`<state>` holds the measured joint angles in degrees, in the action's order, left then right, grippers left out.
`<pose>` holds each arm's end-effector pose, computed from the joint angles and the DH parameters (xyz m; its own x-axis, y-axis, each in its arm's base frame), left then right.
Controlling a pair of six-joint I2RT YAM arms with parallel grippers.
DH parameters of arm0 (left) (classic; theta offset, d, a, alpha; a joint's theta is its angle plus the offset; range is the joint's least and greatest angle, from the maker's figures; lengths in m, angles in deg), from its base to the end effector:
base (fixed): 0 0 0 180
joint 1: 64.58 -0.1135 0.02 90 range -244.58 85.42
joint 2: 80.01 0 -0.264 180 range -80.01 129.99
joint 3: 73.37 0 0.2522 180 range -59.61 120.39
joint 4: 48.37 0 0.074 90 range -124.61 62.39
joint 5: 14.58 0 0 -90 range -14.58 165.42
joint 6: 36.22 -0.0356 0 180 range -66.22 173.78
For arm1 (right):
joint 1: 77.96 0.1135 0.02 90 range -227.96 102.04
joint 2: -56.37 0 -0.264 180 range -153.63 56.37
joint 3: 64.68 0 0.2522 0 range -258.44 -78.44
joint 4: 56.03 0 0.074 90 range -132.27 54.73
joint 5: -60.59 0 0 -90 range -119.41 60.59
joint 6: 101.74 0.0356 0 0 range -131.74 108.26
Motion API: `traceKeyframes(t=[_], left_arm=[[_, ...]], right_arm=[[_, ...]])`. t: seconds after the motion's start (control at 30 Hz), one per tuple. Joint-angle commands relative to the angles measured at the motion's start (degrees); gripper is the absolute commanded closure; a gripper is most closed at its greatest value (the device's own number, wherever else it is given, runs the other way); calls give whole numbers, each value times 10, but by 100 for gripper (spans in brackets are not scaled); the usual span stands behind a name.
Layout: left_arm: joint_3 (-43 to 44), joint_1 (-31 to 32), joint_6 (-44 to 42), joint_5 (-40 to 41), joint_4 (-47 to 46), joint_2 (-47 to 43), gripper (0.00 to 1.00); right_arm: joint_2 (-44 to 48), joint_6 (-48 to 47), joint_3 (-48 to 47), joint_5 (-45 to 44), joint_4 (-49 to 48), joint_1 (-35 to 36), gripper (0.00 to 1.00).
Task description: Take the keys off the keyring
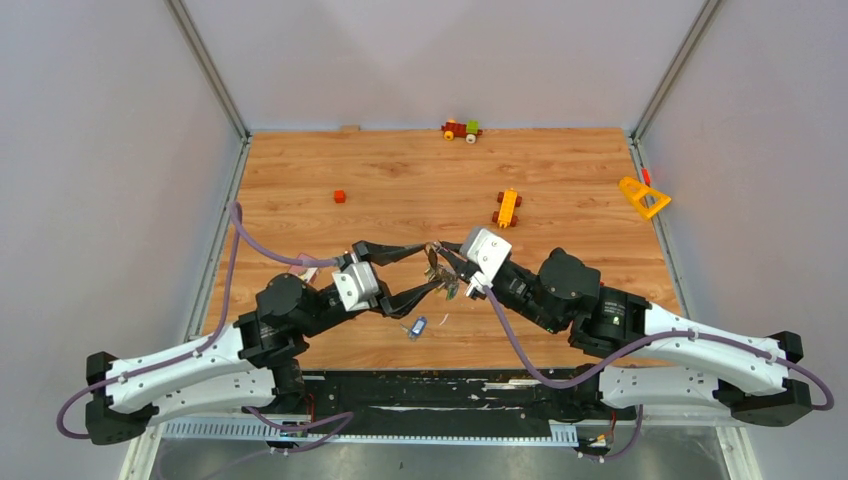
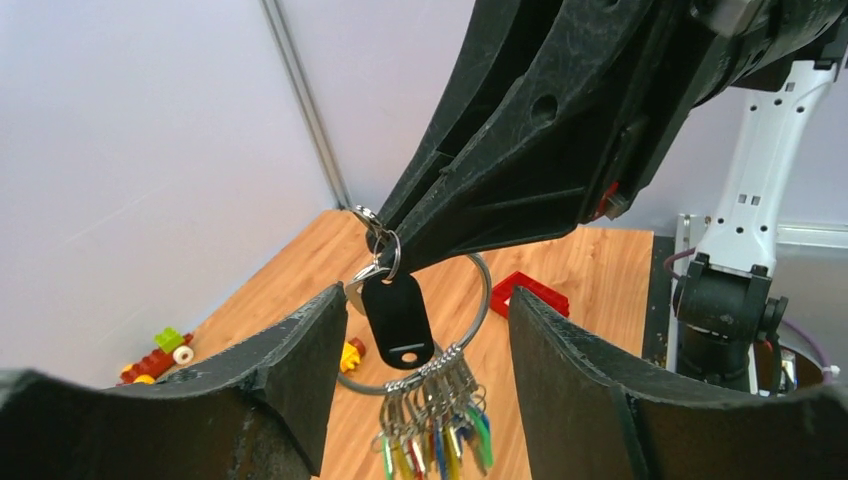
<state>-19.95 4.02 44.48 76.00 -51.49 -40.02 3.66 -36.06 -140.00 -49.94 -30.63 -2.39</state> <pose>0.0617 -0.1564 0.3730 0.2525 -0.2013 -0.9464 0.8985 0.4118 0.1521 0.0620 0.1907 0.4153 0.3265 -0.2788 -0.9031 -0.7519 0.5024 -0.4269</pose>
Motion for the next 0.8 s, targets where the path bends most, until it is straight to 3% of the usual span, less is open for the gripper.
traceKeyframes(t=[0.0,0.37,0.77], left_arm=[[8,1,18,7,-42,21,34],[3,2,22,15,-61,48,47],[23,1,38,-62,-89,67,37]], right_arm=[[16,20,-21,22,-68,1,100],[42,47,-5,51,-84,1,100],[42,51,12,48,-83,1,100]])
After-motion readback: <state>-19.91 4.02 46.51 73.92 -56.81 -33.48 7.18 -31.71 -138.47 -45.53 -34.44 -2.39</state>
